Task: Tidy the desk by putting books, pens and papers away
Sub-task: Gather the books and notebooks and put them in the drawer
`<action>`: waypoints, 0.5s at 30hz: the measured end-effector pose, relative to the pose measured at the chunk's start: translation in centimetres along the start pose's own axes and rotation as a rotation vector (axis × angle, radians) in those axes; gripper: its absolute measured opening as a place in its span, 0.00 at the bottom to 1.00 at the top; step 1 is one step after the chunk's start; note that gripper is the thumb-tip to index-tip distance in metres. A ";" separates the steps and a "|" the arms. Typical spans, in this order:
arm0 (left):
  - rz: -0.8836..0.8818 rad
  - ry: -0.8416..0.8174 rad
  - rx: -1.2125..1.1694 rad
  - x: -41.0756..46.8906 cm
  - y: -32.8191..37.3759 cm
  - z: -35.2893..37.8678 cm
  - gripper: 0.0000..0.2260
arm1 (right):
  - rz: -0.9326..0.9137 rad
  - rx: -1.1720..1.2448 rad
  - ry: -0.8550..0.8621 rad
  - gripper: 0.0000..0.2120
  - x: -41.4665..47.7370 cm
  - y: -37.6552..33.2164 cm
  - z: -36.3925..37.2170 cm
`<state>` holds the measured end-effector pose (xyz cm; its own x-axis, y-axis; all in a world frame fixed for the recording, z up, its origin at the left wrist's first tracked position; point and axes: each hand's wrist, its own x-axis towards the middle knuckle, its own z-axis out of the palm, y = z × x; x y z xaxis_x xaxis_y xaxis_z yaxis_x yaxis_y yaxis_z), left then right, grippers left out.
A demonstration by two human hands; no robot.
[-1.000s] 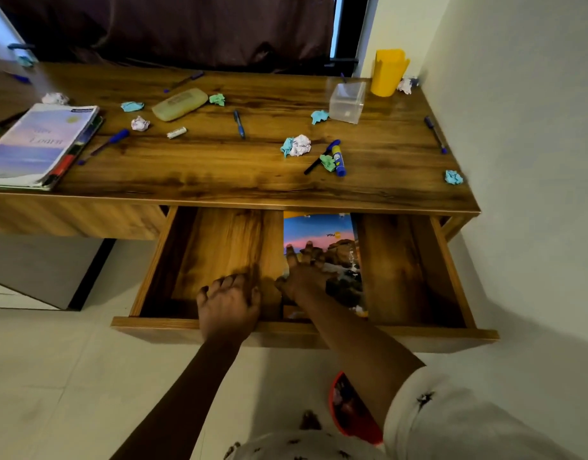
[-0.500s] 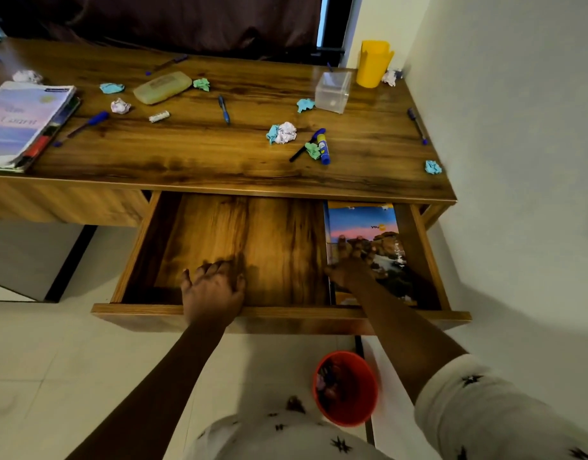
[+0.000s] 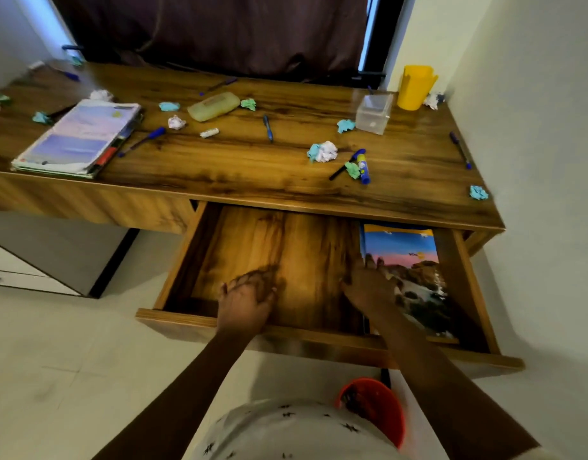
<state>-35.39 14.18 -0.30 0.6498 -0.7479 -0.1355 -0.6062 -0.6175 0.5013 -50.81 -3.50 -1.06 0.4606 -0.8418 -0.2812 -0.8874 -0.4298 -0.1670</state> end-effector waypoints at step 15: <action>-0.189 0.477 -0.379 15.1 -17.5 -23.4 0.11 | -0.528 0.641 -0.144 0.18 6.9 -36.4 -5.0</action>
<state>-4.24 19.44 8.92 0.9155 -0.3896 0.1005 -0.3135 -0.5342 0.7851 -15.43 4.69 7.79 0.8487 -0.5136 -0.1261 -0.3915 -0.4499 -0.8027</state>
